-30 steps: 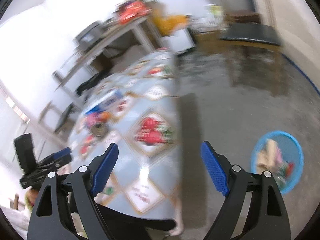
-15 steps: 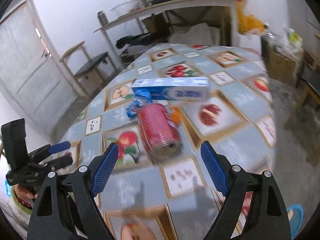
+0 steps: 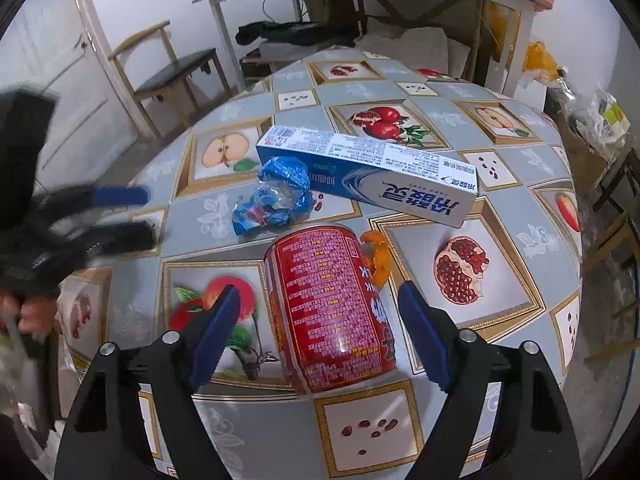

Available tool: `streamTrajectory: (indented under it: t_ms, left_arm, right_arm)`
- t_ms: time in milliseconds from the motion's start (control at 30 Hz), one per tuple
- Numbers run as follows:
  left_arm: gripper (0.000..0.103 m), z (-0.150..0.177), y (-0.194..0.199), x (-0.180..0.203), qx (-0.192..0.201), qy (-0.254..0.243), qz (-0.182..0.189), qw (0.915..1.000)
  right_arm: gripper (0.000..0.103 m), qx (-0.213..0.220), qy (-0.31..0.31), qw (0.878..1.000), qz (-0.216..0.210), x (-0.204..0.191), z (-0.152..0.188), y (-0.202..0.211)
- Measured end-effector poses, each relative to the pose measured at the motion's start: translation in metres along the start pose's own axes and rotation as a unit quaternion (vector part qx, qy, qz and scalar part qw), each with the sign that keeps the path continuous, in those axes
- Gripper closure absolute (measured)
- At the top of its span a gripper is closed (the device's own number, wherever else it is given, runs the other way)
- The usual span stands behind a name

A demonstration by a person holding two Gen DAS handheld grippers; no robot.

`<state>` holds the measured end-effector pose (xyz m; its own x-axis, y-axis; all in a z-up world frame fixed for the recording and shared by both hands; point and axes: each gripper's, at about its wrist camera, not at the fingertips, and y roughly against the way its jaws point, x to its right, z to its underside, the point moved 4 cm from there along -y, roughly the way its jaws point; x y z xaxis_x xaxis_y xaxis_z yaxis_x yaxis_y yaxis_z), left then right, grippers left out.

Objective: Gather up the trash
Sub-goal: 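Close right tool on red milk can while left tool reaches blue wrapper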

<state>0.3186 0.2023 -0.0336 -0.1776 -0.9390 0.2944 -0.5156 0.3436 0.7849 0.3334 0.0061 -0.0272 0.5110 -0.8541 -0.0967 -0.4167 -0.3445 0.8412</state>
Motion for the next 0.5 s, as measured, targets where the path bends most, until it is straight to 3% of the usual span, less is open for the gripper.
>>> streamTrajectory:
  t_ms: [200,400,500]
  left_arm:
    - [0.022,-0.030,-0.052,0.001,-0.024,-0.013,-0.027,0.9993]
    - [0.041,-0.034,-0.086,-0.004,-0.050,0.006,-0.027,0.9983]
    - [0.058,-0.035,-0.086,0.002,-0.043,-0.007,-0.031,0.9986]
  right_arm:
    - [0.039,-0.014,-0.004,1.000,0.002,0.001,0.003,-0.008]
    - [0.042,-0.010,-0.004,1.000,-0.003,0.003,0.004,-0.008]
    - [0.043,-0.009,0.001,1.000,-0.005,0.001,0.007,-0.006]
